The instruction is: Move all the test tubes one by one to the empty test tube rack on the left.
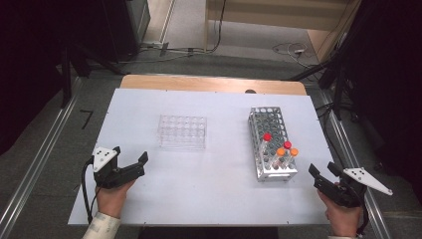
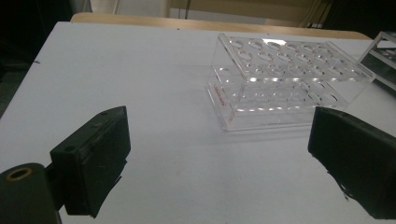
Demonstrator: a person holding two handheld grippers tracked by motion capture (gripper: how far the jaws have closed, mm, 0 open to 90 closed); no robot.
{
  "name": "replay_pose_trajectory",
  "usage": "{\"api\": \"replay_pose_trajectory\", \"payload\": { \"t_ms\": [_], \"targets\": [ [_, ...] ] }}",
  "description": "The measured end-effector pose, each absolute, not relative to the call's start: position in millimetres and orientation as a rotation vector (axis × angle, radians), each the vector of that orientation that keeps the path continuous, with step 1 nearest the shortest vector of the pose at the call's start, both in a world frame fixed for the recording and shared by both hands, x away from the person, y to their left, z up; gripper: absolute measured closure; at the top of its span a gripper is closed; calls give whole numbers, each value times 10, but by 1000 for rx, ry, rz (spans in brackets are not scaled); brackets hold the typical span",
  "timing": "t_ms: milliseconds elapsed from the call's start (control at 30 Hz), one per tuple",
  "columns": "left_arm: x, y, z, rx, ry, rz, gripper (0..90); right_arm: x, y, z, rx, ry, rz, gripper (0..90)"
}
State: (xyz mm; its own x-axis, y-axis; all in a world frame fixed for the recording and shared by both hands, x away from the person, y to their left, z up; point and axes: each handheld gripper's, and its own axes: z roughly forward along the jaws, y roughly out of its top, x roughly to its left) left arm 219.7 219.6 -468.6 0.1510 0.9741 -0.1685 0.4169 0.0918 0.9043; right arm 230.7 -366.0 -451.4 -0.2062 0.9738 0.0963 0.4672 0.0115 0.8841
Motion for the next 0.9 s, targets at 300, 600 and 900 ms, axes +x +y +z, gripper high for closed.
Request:
{"api": "replay_pose_trajectory", "payload": {
  "t_ms": [300,600,900],
  "targets": [
    [2163,2205,-4670,1482,1424,740,64,2259,-3606,-4513,1468,1738,1142,302],
    [2170,2198,-4688,1497,1439,749,64,2248,-3594,-4520,1459,1755,1158,301],
    [2173,2188,-4688,1501,1432,742,64,2232,-3465,-4511,1409,1801,1180,325]
  ]
}}
